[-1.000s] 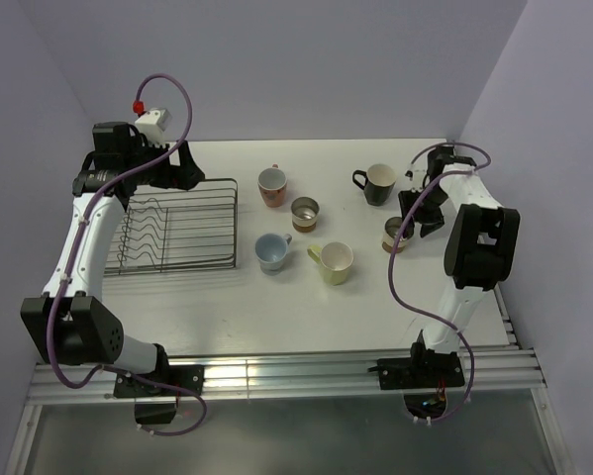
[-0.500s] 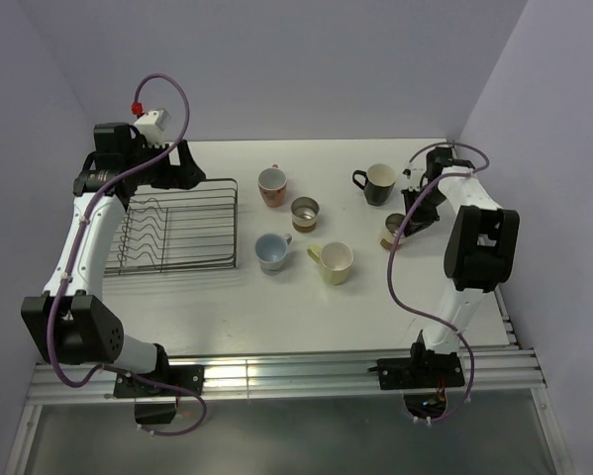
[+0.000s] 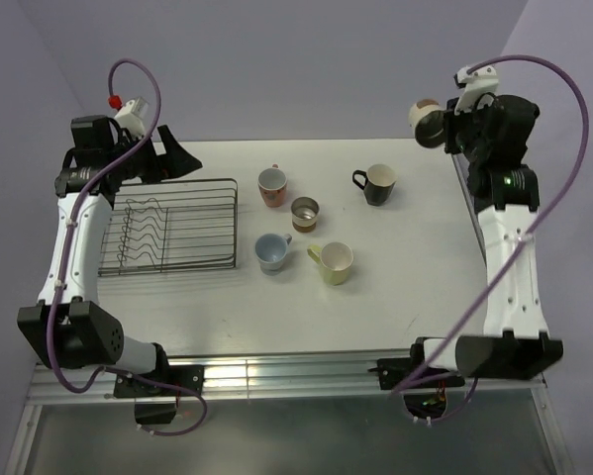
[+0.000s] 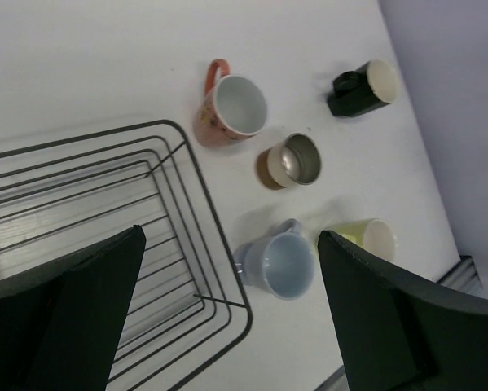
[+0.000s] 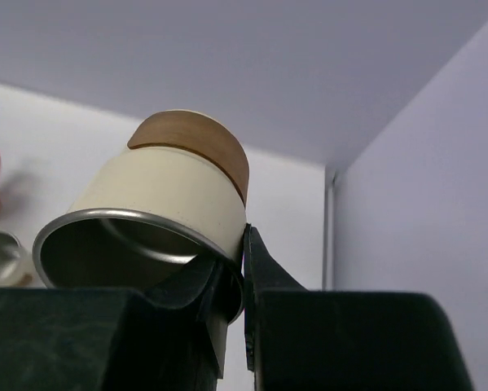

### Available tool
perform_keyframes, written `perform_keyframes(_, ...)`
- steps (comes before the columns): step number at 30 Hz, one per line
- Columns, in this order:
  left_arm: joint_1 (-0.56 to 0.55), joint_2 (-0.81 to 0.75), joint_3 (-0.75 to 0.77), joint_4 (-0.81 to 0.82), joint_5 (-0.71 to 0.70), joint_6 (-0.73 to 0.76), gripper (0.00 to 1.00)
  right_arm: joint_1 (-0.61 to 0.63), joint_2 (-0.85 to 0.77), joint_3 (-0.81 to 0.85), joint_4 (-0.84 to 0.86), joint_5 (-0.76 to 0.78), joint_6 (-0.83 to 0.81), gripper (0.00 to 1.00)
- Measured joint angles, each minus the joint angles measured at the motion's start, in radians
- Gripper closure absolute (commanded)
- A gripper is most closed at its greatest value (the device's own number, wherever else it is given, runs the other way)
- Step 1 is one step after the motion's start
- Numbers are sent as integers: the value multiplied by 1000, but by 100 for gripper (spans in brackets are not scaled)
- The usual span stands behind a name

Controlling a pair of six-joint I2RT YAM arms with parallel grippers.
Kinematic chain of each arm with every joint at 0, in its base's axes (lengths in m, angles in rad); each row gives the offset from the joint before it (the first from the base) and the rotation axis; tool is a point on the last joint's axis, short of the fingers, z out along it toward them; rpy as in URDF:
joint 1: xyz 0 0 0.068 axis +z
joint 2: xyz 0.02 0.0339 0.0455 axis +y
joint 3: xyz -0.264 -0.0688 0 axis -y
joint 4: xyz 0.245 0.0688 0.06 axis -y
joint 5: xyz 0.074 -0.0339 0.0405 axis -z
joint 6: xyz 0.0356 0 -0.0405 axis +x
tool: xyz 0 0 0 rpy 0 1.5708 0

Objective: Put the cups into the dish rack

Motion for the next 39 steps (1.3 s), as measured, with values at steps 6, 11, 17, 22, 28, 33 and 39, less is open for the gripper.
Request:
perform_keyframes(6, 4, -107, -29, 90, 135, -76, 2, 229, -240, -192, 351, 55, -116, 100)
perform_keyframes(11, 4, -208, -53, 236, 277, -190, 2, 468, -294, -401, 692, 128, -273, 100)
perform_keyframes(17, 4, -245, -92, 385, 401, -337, 1, 714, -242, -806, 1322, 124, -571, 100)
perform_keyframes(22, -2, -246, -159, 447, 465, -434, 1, 831, -98, -894, 1641, 45, -783, 100)
perform_keyframes(28, -64, -223, -163, 431, 491, -441, 1, 927, 66, -893, 1793, -27, -958, 100)
perform_keyframes(33, -127, -200, -135, 353, 485, -394, 1, 977, 101, -901, 1804, -51, -1019, 100)
perform_keyframes(39, -177, -193, -113, 254, 446, -314, 1, 1025, 101, -901, 1836, -36, -1063, 100)
